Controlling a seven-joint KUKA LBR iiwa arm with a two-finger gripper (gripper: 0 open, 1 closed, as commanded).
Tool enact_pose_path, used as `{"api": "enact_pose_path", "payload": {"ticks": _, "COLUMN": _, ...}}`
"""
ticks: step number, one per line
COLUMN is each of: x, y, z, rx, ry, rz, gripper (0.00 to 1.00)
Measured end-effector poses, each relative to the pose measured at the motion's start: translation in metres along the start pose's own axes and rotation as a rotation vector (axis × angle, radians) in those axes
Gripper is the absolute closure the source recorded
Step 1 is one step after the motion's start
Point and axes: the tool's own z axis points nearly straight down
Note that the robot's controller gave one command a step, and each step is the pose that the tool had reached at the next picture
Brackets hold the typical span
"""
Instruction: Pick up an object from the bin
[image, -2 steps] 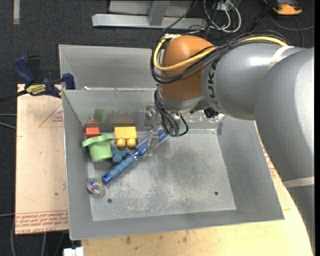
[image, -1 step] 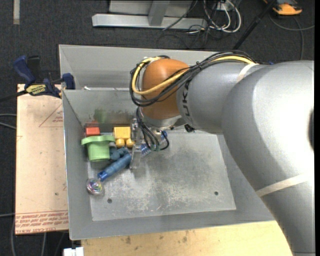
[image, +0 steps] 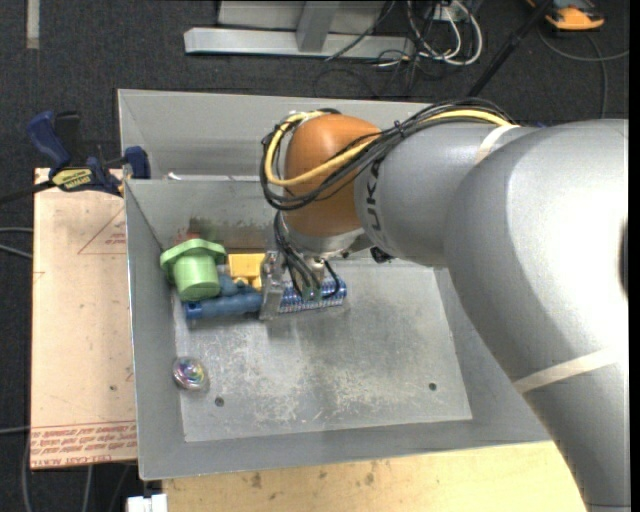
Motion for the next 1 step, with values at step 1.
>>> {"api": "enact_pose_path", "payload": {"ticks": 1, "x": 0.0598, "y": 0.0168, "z": -0.1468, "rx": -0.001, "ry": -0.005, "rz": 0.03, "gripper": 1.0}}
